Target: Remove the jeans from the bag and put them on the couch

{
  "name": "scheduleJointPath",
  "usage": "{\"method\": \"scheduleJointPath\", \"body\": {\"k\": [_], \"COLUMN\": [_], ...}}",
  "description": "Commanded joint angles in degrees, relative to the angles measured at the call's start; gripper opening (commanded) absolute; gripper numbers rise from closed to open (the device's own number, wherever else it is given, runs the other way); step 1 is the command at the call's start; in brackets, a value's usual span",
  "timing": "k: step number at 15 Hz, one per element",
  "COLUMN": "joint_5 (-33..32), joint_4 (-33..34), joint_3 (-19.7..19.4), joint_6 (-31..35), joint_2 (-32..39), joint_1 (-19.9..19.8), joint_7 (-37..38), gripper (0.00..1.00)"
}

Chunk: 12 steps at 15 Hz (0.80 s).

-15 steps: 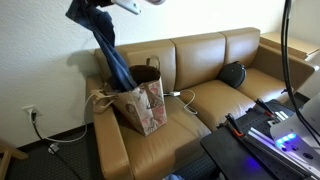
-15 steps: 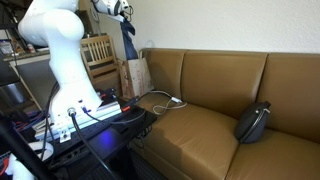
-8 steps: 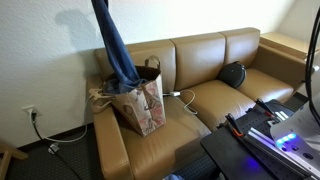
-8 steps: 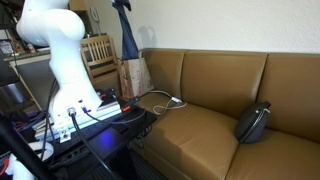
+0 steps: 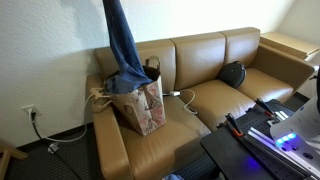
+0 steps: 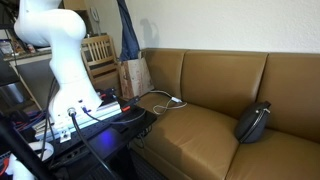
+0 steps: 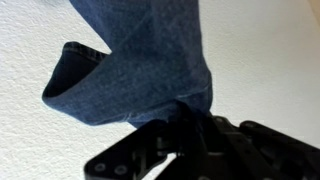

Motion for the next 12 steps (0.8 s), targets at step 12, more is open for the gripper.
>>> {"method": "scheduleJointPath", "body": {"k": [12], "joint_5": [23.78], "joint_4": [0.32], "joint_3": [-13.67], "joint_6": [6.30], "joint_2": [-18.13], "joint_1": [-0.12], "joint_7": [-6.09], "gripper": [0.11]}}
